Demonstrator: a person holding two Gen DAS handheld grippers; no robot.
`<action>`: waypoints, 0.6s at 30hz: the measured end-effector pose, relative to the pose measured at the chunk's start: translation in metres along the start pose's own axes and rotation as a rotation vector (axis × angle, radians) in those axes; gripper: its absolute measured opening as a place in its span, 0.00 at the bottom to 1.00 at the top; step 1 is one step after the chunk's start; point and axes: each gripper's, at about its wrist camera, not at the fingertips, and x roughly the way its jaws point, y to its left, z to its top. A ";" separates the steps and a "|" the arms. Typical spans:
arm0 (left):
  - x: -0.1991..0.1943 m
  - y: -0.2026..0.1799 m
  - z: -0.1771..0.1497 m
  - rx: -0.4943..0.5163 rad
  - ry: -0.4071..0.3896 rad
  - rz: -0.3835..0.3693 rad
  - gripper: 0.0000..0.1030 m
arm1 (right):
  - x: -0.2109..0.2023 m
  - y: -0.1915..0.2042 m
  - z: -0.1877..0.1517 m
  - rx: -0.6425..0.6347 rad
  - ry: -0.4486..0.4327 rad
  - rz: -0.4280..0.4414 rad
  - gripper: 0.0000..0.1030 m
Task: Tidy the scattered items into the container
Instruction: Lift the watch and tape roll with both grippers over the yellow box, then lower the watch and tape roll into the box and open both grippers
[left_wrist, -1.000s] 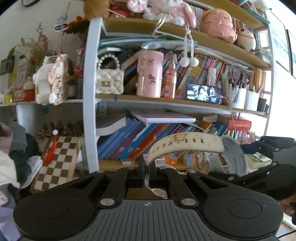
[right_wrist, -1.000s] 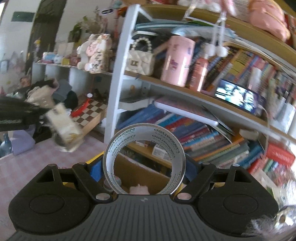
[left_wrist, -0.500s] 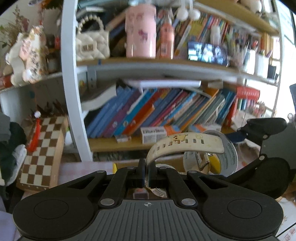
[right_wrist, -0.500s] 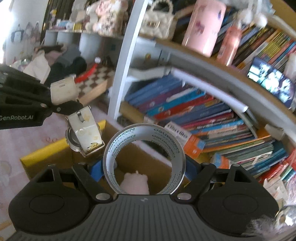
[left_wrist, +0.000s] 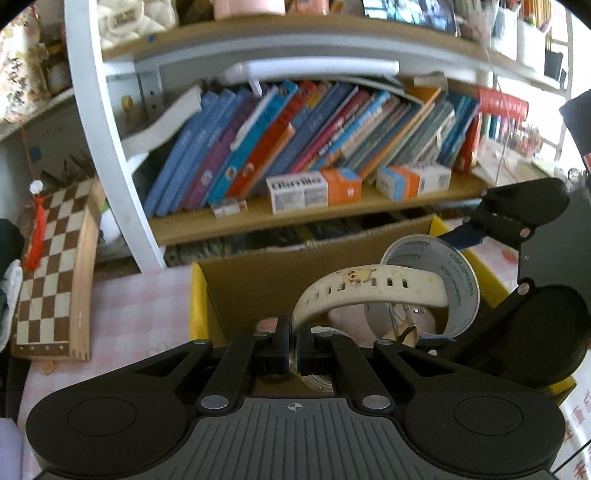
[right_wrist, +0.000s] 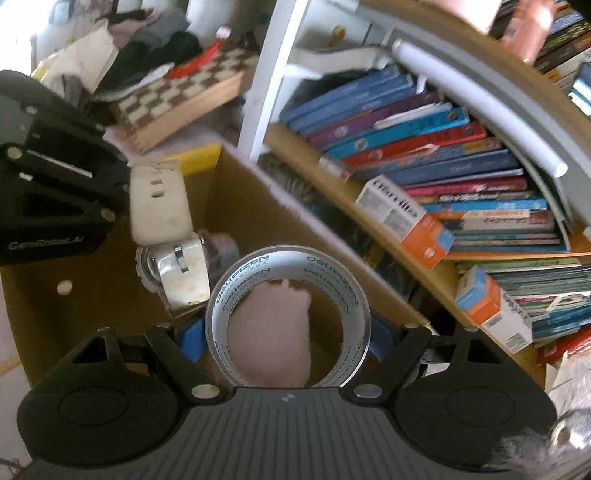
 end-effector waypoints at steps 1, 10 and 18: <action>0.003 0.000 -0.001 0.002 0.010 0.001 0.02 | 0.002 0.001 -0.001 -0.006 0.011 0.006 0.81; 0.021 -0.002 -0.014 0.018 0.092 0.011 0.02 | 0.016 0.005 -0.012 -0.031 0.067 0.063 0.81; 0.027 -0.003 -0.022 0.024 0.131 0.016 0.02 | 0.016 0.002 -0.011 -0.010 0.071 0.092 0.81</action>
